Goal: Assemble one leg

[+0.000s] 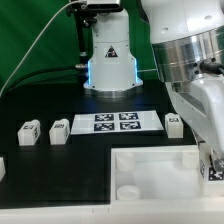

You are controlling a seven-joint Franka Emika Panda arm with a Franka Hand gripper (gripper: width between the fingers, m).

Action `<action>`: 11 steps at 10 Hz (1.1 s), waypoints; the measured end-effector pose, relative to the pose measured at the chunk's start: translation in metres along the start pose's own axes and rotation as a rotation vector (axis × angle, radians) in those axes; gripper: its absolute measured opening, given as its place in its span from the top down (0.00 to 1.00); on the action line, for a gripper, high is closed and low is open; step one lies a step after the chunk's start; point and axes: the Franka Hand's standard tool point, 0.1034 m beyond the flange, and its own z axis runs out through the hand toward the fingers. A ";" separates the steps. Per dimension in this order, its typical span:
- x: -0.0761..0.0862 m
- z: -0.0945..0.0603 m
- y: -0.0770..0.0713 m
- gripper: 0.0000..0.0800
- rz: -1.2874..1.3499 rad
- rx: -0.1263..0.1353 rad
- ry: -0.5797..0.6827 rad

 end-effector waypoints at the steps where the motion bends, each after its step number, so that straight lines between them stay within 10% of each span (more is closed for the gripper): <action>1: -0.001 0.001 0.002 0.41 -0.144 -0.016 0.005; 3: -0.008 -0.001 0.001 0.20 -0.651 -0.098 0.040; 8: 0.002 -0.002 -0.003 0.19 -1.446 -0.128 0.034; 11: 0.000 -0.001 -0.003 0.31 -1.429 -0.119 0.035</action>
Offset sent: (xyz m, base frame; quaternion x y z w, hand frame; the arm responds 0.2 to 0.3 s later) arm 0.0000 0.0000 0.0000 0.0000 0.0000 -0.2280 0.9737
